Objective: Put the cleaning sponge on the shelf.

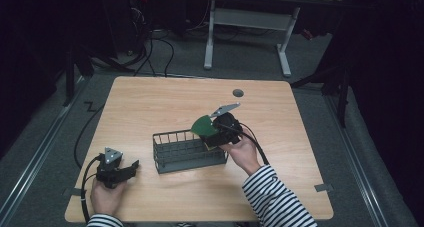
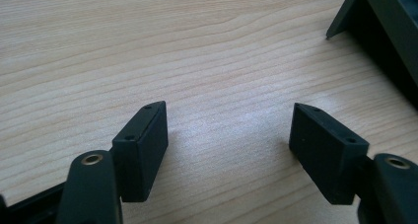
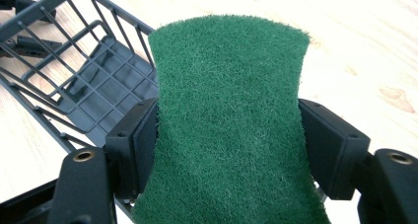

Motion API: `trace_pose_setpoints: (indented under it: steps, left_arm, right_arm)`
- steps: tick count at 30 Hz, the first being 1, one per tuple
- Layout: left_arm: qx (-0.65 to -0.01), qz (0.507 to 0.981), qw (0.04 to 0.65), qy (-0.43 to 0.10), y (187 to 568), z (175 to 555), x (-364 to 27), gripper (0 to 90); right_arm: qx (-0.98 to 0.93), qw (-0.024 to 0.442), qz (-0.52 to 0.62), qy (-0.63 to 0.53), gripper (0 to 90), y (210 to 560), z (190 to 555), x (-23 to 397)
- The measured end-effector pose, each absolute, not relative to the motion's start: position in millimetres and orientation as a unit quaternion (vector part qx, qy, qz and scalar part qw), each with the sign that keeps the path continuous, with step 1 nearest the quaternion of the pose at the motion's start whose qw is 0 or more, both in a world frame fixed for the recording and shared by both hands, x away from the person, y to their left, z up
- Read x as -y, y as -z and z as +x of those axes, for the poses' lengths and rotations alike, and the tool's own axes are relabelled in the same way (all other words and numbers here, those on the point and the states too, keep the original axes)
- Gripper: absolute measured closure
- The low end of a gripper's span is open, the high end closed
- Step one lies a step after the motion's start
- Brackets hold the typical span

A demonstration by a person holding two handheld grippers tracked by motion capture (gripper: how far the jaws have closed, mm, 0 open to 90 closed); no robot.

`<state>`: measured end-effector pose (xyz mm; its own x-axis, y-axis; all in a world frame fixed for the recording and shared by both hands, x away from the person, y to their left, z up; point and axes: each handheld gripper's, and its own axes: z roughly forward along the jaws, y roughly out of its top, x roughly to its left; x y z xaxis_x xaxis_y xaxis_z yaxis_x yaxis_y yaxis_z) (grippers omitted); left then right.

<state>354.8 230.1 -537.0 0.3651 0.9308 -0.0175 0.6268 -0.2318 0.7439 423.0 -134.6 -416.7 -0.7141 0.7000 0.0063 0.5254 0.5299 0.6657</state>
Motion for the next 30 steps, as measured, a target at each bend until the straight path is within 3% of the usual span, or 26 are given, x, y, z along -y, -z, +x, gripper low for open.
trace_pose_setpoints:
  steps: [30]
  left_arm:
    - [-0.517, 0.753, 0.341, -0.223, 537.0, 354.8, -229.9, 31.6]
  right_arm:
    - [-0.87, 0.132, 0.361, -0.308, 29.0, 432.1, 419.4, 124.7]
